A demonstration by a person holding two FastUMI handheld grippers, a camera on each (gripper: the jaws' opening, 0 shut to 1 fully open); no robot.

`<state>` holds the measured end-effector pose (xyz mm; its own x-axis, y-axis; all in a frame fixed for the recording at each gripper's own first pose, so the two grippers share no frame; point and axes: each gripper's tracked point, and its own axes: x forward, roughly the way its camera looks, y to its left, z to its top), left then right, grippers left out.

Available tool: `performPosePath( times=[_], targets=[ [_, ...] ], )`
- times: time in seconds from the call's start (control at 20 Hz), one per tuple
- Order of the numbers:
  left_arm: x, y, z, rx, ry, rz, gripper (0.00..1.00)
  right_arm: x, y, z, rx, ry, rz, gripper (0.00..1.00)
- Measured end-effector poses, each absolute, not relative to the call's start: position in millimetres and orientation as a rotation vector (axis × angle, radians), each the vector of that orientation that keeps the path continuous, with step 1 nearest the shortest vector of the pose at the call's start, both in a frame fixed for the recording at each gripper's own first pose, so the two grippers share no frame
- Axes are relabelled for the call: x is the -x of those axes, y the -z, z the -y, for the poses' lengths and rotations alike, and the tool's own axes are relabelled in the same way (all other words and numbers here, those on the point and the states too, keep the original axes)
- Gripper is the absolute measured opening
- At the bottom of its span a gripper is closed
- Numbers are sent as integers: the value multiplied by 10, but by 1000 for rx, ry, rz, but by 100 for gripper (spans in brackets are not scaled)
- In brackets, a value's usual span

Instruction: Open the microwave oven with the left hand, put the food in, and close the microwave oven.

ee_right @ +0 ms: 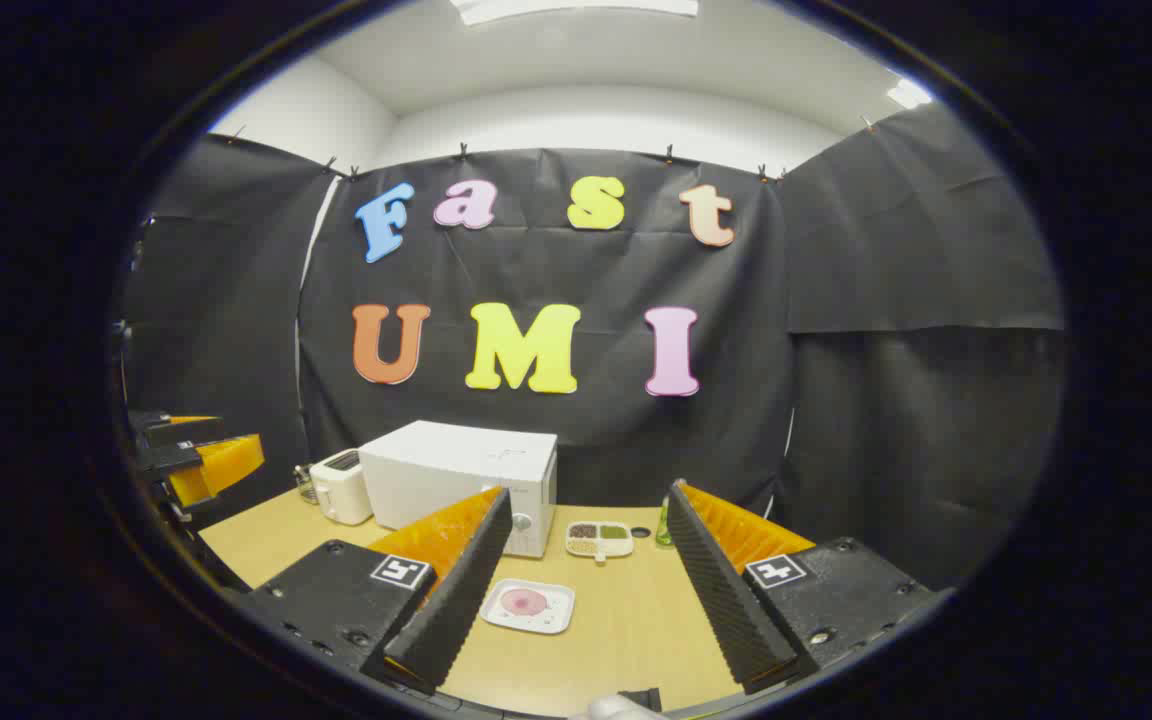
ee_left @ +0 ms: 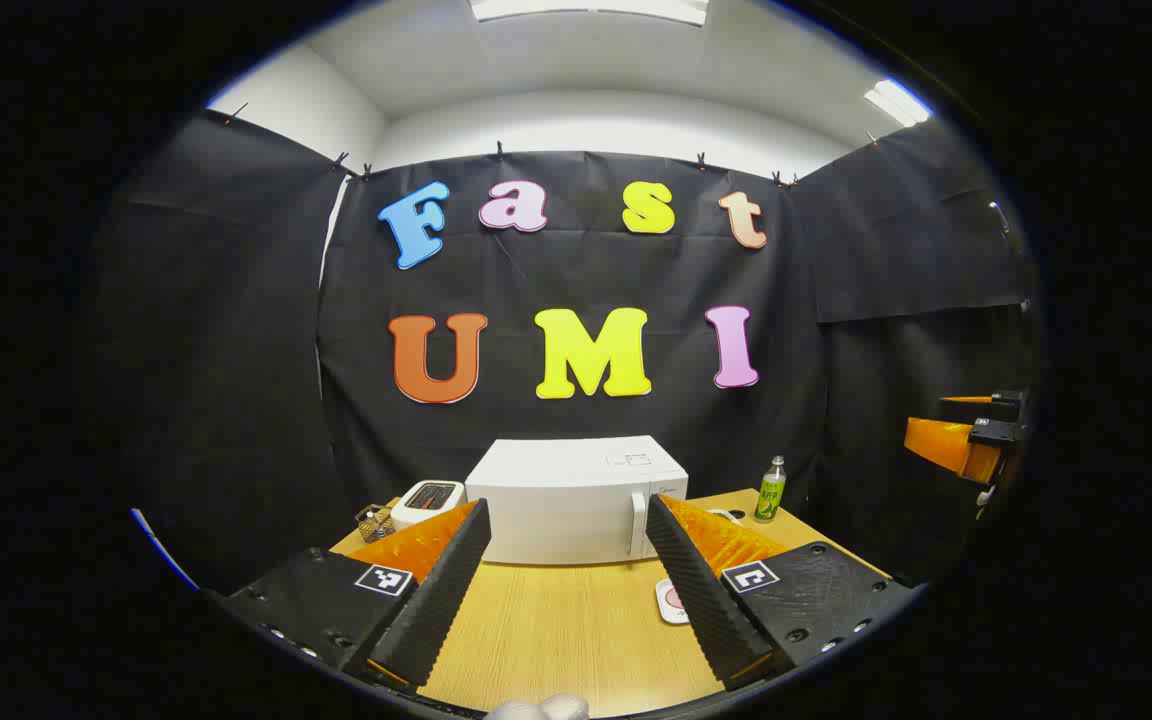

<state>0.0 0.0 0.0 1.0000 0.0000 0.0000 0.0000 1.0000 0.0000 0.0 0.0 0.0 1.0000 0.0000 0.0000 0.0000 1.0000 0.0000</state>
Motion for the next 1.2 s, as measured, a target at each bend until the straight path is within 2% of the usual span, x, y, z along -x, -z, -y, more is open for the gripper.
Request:
performPosePath(
  times=[0.3, 0.35, 0.4, 0.6, 0.65, 0.7, 0.75, 1.1, 1.15, 1.2],
  targets=[
    [-79, -18, 0, -7, -19, -2, 96, -80, -42, 58, -8, 1, 6, 92],
    [-76, -7, -11, -12, -23, -1, 96, -99, -28, 54, -9, 0, 5, 99],
    [-79, 5, -32, -12, -28, -2, 96, -118, -16, 33, -6, -6, 1, 92],
    [-140, 53, -71, -8, -38, -16, 96, -198, -49, 2, 8, -17, 4, 92],
    [-160, 49, -73, -10, -41, -16, 96, -226, -47, -13, 4, -23, 4, 99],
    [-177, 47, -81, -12, -45, -13, 96, -251, -64, -21, 1, -26, 5, 99],
    [-189, 49, -95, -15, -47, -11, 96, -280, -57, -22, 1, -28, 5, 92],
    [-505, 158, 42, -29, -32, 2, 96, -439, -29, 24, -7, -38, -4, 92],
    [-601, 201, 116, -30, -22, 9, 96, -456, -26, 50, -9, -38, -6, 99],
    [-713, 261, 187, -26, -10, 14, 96, -480, -37, 91, -12, -37, -9, 92]
  ],
)
